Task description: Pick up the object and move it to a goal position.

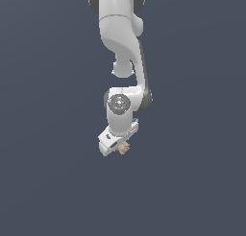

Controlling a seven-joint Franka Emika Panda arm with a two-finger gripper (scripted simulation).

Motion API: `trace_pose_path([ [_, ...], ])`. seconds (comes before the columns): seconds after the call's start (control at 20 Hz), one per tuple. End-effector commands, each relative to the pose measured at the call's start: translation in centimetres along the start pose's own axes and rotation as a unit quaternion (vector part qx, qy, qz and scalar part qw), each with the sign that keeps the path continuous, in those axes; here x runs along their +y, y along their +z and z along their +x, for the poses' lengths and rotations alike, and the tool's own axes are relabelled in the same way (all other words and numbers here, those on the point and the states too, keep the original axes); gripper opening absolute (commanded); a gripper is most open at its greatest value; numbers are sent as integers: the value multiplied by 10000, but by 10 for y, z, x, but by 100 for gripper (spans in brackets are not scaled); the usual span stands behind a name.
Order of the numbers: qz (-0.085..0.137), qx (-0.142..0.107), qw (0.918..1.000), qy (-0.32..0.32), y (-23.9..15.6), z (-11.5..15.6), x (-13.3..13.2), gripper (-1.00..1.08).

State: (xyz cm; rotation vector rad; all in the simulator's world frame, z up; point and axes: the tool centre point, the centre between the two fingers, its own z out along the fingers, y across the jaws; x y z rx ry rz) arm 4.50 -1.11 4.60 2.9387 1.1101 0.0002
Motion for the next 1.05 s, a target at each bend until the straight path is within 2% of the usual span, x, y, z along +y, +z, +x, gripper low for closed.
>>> trace_pose_path([
  [0.0, 1, 0, 10000, -3, -1, 2, -3, -100],
  [0.25, 1, 0, 10000, -3, -6, 18, -23, -100],
  [0.65, 1, 0, 10000, -3, -22, 62, -77, -100],
  [1.0, 1, 0, 10000, -3, -27, 78, -92, -100],
])
